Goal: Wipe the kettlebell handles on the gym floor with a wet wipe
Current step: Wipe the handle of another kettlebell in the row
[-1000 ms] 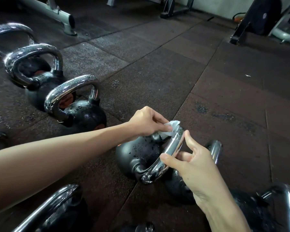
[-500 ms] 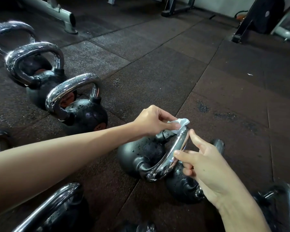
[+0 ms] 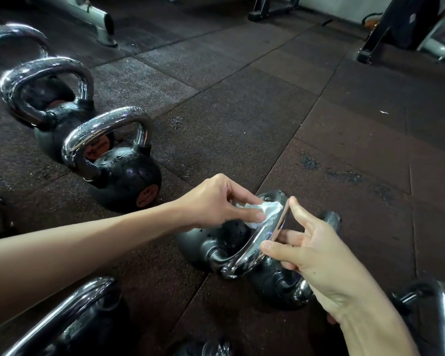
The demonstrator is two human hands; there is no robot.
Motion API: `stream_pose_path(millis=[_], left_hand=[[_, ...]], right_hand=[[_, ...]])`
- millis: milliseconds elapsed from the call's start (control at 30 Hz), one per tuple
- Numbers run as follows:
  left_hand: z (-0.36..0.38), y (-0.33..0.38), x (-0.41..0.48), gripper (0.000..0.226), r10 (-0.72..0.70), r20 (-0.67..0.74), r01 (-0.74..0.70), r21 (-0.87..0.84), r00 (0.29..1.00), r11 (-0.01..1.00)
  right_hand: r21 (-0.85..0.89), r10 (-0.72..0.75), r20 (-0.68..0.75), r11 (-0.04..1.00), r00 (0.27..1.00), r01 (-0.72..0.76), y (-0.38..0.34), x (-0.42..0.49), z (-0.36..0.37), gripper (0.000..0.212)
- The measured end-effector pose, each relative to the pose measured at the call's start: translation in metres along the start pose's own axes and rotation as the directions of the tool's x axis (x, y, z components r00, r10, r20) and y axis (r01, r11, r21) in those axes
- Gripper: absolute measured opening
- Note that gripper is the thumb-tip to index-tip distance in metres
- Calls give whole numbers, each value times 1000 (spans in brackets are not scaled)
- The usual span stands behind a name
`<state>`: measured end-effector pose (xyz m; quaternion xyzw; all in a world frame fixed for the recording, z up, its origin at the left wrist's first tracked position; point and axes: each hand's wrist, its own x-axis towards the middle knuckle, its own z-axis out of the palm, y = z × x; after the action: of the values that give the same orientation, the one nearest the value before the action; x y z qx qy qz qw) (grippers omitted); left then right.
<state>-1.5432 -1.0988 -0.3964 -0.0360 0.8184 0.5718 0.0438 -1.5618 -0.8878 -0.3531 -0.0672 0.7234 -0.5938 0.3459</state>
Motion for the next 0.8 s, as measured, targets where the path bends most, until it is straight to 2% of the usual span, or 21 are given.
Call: stream_pose_path(millis=[100, 200, 300, 433, 567, 700, 800], left_hand=[[-10, -12, -20, 30, 2, 109, 0, -19, 994, 1000], [-16, -27, -38, 40, -34, 215, 23, 54, 976, 998], [-19, -30, -43, 48, -4, 187, -8, 63, 982, 998], [-23, -32, -48, 32, 127, 129, -143, 122, 983, 982], [-34, -54, -58, 27, 70, 152, -98, 183, 986, 978], [-44, -51, -54, 25, 94, 216, -153, 276, 972, 949], [-46, -51, -41, 25, 126, 115, -155, 303, 985, 940]], right_hand=[[-11, -9, 6, 1000, 1000, 9, -4, 0, 2, 110], [-17, -8, 3, 1000, 1000, 8, -5, -1, 4, 109], [-42, -16, -3, 999, 1000, 15, -6, -2, 7, 109], [-48, -27, -1, 998, 1000, 26, -9, 2, 10, 107], [-76, -30, -1, 997, 1000, 30, -10, 3, 14, 107], [-52, -54, -11, 997, 998, 54, -9, 3, 20, 107], [-36, -58, -19, 998, 998, 57, -9, 6, 23, 105]])
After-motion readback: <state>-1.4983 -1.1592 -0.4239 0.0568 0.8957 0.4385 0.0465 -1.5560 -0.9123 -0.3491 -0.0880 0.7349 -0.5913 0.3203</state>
